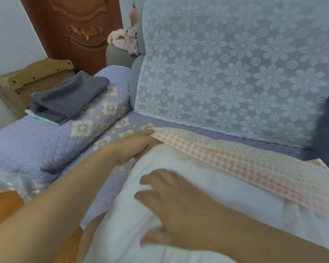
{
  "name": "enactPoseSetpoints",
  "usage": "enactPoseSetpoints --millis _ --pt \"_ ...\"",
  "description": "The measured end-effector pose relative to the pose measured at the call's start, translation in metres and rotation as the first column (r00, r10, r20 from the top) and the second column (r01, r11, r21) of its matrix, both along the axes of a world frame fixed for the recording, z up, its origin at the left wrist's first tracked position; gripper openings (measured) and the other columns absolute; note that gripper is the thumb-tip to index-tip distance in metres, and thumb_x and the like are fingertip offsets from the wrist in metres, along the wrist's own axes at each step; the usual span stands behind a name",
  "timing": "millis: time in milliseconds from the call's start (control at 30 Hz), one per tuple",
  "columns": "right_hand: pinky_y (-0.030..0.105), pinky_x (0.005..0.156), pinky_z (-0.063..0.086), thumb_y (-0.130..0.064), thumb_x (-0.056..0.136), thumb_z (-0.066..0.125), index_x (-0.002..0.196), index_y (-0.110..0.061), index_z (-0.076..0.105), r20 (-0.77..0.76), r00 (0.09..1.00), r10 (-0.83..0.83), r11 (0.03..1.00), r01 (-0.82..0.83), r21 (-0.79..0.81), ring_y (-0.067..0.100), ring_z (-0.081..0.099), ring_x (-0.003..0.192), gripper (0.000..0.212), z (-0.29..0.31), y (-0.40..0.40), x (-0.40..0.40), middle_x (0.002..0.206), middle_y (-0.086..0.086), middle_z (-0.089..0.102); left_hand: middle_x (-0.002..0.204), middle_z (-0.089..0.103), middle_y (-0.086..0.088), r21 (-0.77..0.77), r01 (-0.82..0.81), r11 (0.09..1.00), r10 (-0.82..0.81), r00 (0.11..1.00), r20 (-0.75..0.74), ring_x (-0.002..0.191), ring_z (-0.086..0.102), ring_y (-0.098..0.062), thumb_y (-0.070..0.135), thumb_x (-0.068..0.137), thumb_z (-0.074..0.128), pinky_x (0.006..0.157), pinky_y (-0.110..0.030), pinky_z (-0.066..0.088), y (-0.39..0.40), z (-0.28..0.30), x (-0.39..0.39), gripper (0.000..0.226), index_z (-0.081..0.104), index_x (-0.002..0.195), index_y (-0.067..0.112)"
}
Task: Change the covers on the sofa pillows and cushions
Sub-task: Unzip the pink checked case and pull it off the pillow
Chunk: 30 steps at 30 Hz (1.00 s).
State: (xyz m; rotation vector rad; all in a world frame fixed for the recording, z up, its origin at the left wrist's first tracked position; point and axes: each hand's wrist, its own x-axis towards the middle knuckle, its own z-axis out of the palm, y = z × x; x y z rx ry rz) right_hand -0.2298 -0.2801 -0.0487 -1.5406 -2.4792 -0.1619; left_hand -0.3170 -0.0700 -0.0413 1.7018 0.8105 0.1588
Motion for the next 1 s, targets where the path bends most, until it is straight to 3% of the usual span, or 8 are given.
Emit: enactPoseSetpoints --millis 100,200,333,500,633,733,867,1000 --pt "0.05 0.124 0.011 -0.066 0.08 0.061 0.143 -0.023 0.044 0.153 0.985 -0.085 0.975 0.114 -0.192 0.036 0.013 0.151 0.078 -0.032 0.008 0.005 0.162 0.014 0.023 0.109 0.067 0.003 0.021 0.069 0.997 -0.067 0.993 -0.094 0.084 0.062 -0.016 0.04 0.101 0.058 0.075 -0.033 0.047 0.008 0.014 -0.001 0.028 0.06 0.128 0.033" --pt "0.047 0.117 0.03 -0.025 0.093 0.062 0.098 -0.02 0.066 0.102 0.995 -0.01 0.998 0.004 0.06 0.029 0.061 0.112 0.008 -0.047 0.022 0.008 0.109 0.005 0.069 0.093 0.066 0.001 0.166 0.016 0.986 0.006 0.991 -0.135 0.067 0.061 -0.014 0.027 0.102 0.055 0.058 -0.027 0.044 0.017 0.013 0.002 0.029 0.059 0.129 0.036" --pt "0.037 0.065 0.041 -0.005 0.095 0.054 0.067 -0.013 0.052 -0.144 0.981 0.129 0.95 -0.081 0.302 0.026 0.04 0.061 0.029 -0.045 -0.007 0.007 0.065 0.006 0.046 0.079 0.072 0.001 0.31 -0.007 0.951 0.059 0.986 -0.158 0.055 0.059 -0.016 0.006 0.102 0.044 0.047 -0.025 0.043 0.028 0.005 0.009 0.036 0.072 0.114 0.025" --pt "0.031 0.061 0.038 -0.006 0.099 0.045 0.069 -0.02 0.039 -0.058 0.974 0.218 0.909 -0.181 0.375 0.02 0.034 0.06 0.034 -0.06 -0.045 0.006 0.067 0.001 0.037 0.091 0.068 -0.014 0.594 -0.109 0.797 0.249 0.955 -0.159 0.091 0.059 -0.024 0.02 0.102 0.056 0.077 -0.029 0.046 0.063 -0.013 0.053 0.027 0.069 0.081 0.007" --pt "0.033 0.086 0.046 -0.019 0.108 0.04 0.089 -0.018 0.057 -0.02 0.969 0.246 0.961 -0.241 0.139 0.021 0.053 0.086 0.025 -0.061 -0.042 -0.002 0.089 0.001 0.056 0.145 0.054 -0.014 0.439 0.156 0.885 0.095 0.862 -0.497 0.136 0.047 -0.027 0.036 0.106 0.051 0.111 -0.032 0.031 0.058 0.001 0.093 0.044 0.059 0.136 0.005" --pt "0.04 0.118 0.03 -0.044 0.104 0.048 0.131 -0.017 0.06 -0.12 0.978 0.173 0.984 -0.169 0.05 0.024 0.044 0.137 0.04 -0.045 -0.045 0.007 0.14 0.006 0.056 0.147 0.056 0.004 0.098 0.313 0.945 -0.211 0.809 -0.549 0.131 0.057 -0.022 0.077 0.078 0.066 0.116 -0.04 0.037 0.028 0.031 0.092 0.081 0.058 0.142 0.028" --pt "0.048 0.122 0.02 -0.048 0.094 0.053 0.148 -0.019 0.038 -0.076 0.965 -0.251 0.939 0.262 0.223 0.031 0.029 0.148 0.063 -0.017 -0.03 0.063 0.158 0.009 0.035 0.136 0.066 -0.003 -0.198 0.499 0.844 -0.536 0.802 -0.262 0.124 0.063 -0.017 0.035 0.099 0.064 0.101 -0.032 0.053 0.007 0.052 0.049 0.046 0.054 0.141 0.017" --pt "0.038 0.119 0.024 -0.065 0.087 0.056 0.157 -0.025 0.018 -0.15 0.804 -0.576 0.815 0.549 -0.185 0.024 0.028 0.145 0.09 0.03 0.003 0.095 0.157 -0.001 0.031 0.138 0.06 -0.012 -0.382 0.499 0.778 -0.496 0.861 0.113 0.122 0.062 -0.023 0.026 0.072 0.091 0.096 -0.037 0.056 0.026 0.047 -0.003 0.086 0.046 0.144 0.01"
